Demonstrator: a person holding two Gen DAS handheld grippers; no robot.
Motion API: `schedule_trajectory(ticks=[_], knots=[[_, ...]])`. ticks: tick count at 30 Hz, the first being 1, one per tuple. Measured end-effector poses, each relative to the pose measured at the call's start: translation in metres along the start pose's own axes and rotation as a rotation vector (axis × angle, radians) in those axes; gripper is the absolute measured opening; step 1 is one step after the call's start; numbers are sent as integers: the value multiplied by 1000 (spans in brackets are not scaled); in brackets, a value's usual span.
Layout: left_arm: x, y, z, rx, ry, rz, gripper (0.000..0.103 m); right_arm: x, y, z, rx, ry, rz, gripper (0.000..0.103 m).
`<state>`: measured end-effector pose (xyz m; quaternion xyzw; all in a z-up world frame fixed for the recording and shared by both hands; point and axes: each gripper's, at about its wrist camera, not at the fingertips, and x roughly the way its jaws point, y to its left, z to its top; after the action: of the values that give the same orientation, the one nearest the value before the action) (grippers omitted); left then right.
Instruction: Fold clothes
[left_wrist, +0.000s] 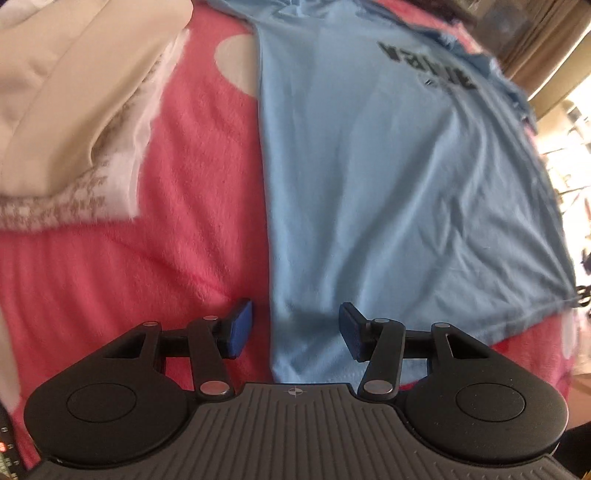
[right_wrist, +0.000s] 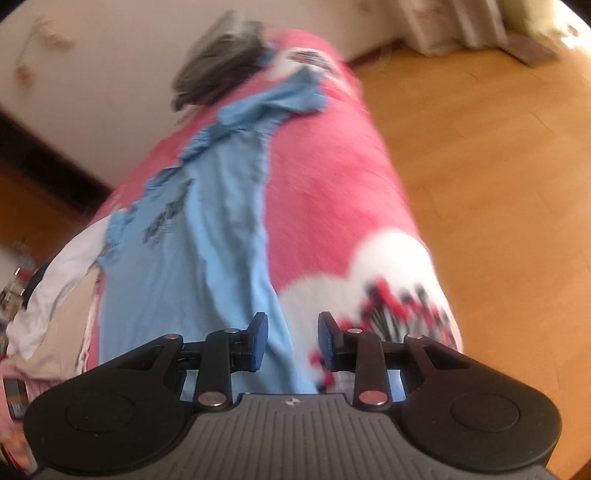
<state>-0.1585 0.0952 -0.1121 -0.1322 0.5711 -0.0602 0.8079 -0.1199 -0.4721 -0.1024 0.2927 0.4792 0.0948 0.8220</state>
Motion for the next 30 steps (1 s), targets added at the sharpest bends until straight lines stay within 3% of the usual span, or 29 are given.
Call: schedule_trajectory(ticks=[5, 11, 17, 21, 26, 28, 30], knots=[[-4, 18, -8, -38, -1, -88, 37, -11, -5, -26, 80, -7, -88, 33], [-5, 19, -23, -39, 31, -147, 36, -8, -13, -40, 159, -41, -112, 33], [-3, 15, -29, -27, 31, -152, 37, -3, -2, -33, 122, -73, -63, 33], [-3, 8, -32, -1, 24, -118, 35, 17, 15, -13, 19, -67, -38, 33], [-6, 10, -36, -48, -2, -65, 3, 46, 20, 4, -29, -19, -21, 32], [-14, 7, -38, -38, -15, -55, 2, 48, 18, 2, -34, -23, -17, 26], [-25, 5, -39, -30, -33, -41, 1, 44, 18, -2, -43, -27, -24, 4]])
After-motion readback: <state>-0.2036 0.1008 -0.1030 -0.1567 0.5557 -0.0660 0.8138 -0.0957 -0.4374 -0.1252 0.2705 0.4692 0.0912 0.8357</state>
